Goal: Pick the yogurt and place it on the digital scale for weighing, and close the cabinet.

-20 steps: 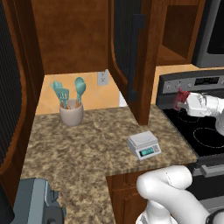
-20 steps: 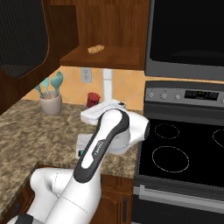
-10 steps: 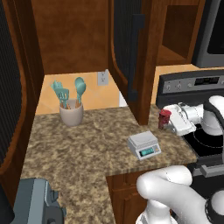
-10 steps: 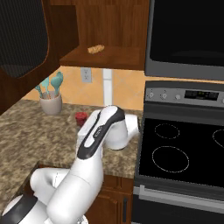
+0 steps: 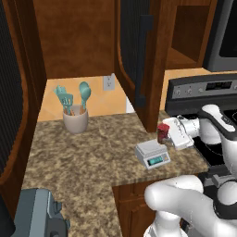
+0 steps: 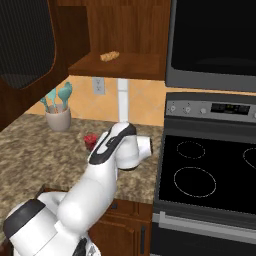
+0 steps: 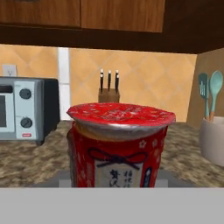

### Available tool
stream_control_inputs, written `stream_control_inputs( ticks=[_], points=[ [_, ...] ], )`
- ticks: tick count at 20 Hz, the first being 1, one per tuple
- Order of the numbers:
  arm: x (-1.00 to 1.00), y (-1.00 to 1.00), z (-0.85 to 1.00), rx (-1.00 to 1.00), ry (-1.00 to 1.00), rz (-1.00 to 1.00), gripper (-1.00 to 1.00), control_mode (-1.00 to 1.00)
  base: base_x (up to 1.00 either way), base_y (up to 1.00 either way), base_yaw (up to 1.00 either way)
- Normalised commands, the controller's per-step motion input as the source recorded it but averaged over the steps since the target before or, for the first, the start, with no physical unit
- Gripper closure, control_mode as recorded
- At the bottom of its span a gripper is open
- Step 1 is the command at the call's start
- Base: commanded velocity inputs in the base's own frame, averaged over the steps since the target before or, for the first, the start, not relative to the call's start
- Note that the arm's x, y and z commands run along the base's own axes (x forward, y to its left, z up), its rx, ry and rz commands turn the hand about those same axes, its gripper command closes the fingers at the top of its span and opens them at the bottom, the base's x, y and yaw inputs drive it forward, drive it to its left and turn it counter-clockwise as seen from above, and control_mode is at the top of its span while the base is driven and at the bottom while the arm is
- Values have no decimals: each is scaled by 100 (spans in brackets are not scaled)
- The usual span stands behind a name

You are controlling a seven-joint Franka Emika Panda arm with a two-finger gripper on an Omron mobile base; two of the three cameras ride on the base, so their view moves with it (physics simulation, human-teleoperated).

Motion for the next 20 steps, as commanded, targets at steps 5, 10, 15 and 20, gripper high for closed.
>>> stream_control_inputs(
  ticks=[5, 10, 15, 20],
  points=[
    [15, 1, -42, 0, 0, 0, 100, -100, 0, 0, 0],
    [15, 3, -39, 0, 0, 0, 100, -100, 0, 0, 0],
    [14, 1, -29, 0, 0, 0, 100, -100, 0, 0, 0],
    [30, 0, -17, 0, 0, 0, 100, -100, 0, 0, 0]
  ],
)
